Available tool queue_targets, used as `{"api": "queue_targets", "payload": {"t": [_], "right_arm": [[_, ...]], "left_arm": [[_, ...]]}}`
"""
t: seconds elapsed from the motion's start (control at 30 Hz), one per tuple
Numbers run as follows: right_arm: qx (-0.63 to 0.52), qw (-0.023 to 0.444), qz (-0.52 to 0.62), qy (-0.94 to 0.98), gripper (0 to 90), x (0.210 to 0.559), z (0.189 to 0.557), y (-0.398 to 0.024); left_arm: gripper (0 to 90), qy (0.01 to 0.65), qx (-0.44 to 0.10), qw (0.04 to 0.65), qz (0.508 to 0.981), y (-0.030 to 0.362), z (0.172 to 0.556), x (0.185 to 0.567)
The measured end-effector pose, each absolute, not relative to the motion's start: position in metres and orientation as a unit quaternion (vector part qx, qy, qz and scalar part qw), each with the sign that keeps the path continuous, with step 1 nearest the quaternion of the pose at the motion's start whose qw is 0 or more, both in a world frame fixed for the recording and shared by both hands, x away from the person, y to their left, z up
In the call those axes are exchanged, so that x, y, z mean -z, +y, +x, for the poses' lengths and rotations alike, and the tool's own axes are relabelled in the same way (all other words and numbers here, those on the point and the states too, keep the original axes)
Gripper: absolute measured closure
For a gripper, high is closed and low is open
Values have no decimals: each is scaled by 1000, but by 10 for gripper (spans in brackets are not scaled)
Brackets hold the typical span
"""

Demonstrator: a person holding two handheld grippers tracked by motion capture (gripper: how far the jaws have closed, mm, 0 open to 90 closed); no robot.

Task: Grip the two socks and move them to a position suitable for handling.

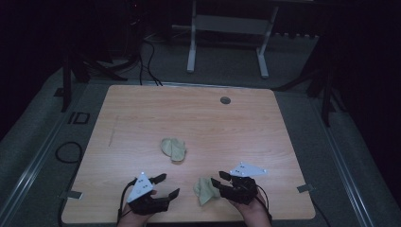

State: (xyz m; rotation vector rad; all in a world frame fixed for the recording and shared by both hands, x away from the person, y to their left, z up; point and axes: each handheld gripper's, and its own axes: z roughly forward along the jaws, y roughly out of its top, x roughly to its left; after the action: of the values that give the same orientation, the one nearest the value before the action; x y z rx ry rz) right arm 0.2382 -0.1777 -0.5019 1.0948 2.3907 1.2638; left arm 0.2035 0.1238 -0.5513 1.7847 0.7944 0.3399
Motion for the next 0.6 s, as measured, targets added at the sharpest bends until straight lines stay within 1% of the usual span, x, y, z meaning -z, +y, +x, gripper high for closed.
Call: {"api": "queue_targets", "payload": {"t": [0.1, 0.2, 0.23, 0.4, 0.43, 0.47, 0.6], "right_arm": [[-420, 85, 373, 823, 558, 514, 236, -175], [-407, 68, 370, 832, 536, 526, 235, -169], [-403, 63, 370, 835, 534, 530, 235, -167], [-389, 55, 370, 842, 528, 539, 239, -162], [-387, 55, 369, 843, 528, 540, 240, -162], [-383, 51, 370, 845, 530, 542, 241, -162], [-375, 47, 372, 848, 531, 547, 243, -162]], "left_arm": [[442, 305, -121, 526, 785, 102, 209, 552], [589, 298, -119, 494, 808, 86, 216, 557], [622, 298, -112, 484, 815, 81, 220, 559], [835, 308, -101, 467, 823, 72, 232, 561], [835, 307, -96, 463, 826, 68, 236, 561], [894, 307, -93, 459, 829, 66, 238, 561], [898, 290, -84, 437, 847, 52, 244, 564]]}}
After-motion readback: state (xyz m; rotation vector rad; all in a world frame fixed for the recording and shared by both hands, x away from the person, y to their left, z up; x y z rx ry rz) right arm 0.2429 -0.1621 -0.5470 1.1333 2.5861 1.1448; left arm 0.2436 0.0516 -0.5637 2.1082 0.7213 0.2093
